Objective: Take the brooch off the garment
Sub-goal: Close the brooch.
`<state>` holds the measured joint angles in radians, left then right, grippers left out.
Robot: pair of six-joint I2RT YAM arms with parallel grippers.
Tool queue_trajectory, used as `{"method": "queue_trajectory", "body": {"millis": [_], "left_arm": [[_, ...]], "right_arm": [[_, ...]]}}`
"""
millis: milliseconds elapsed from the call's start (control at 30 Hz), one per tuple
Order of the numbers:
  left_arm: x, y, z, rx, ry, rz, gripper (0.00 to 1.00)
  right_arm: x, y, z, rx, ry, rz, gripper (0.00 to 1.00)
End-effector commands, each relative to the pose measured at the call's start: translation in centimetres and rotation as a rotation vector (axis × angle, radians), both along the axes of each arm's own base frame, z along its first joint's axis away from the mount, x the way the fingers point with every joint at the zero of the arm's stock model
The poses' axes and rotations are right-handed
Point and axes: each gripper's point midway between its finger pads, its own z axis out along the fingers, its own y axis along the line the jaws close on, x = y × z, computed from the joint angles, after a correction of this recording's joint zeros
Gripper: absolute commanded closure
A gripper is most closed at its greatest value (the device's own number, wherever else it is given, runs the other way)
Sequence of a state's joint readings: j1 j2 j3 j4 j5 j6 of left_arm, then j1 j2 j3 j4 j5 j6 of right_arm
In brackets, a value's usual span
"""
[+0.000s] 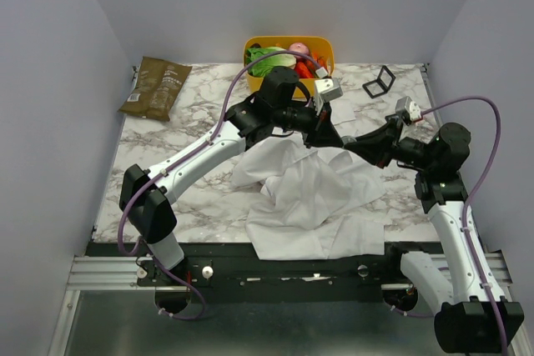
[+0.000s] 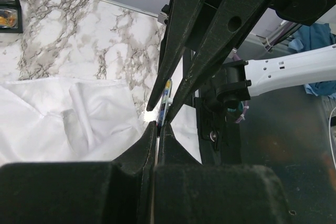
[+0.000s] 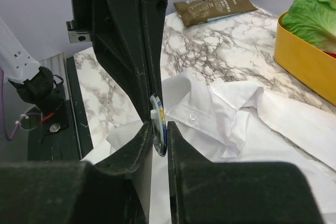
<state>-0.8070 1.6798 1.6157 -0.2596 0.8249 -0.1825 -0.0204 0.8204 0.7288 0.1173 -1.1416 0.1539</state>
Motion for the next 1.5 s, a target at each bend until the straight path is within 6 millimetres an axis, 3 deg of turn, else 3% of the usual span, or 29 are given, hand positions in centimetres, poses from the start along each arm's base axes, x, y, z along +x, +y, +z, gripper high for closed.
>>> {"method": "queue_trajectory", "body": {"millis": [0,200,300,633,933,1100,1300,1467], "left_arm": [[-1.1,0.0,2.4,-0.046,-0.033,-0.039,1.0],[-1.1,0.1,2.3,-0.043,-0.032,-0.036,1.0],[-1.0,0.0,2.2,-0.043,-0.032,-0.036,1.0],[-0.9,-0.1,2.0,-0.036,-0.027,-0.037,1.0],[-1.0,-0.1,2.1,-0.038,-0.03,-0.042,1.0],[-1.0,-0.1,2.0,-0.037,-0.033,-0.041,1.0],[-1.1,0.0,2.1,-0.038,-0.035,-0.04,1.0],[-1.0,0.0,2.0,-0.035,-0.034,-0.04,1.0]], "right_arm": [[0.7,-0.1,-0.3,0.012,0.016,-0.018,0.81],[-0.7,0.2,0.4,0.004,-0.028,0.03,0.59],[-0.8,0.2,0.5,0.008,-0.028,0.031,0.58],[-0.7,0.2,0.7,0.009,-0.043,0.024,0.6],[-0.3,0.0,0.6,0.013,-0.038,-0.002,0.74],[-1.1,0.3,0.8,0.021,-0.031,0.045,0.66],[-1.2,0.2,1.0,0.03,-0.026,0.046,0.64],[-0.5,-0.1,0.9,0.026,-0.032,0.012,0.75]]}}
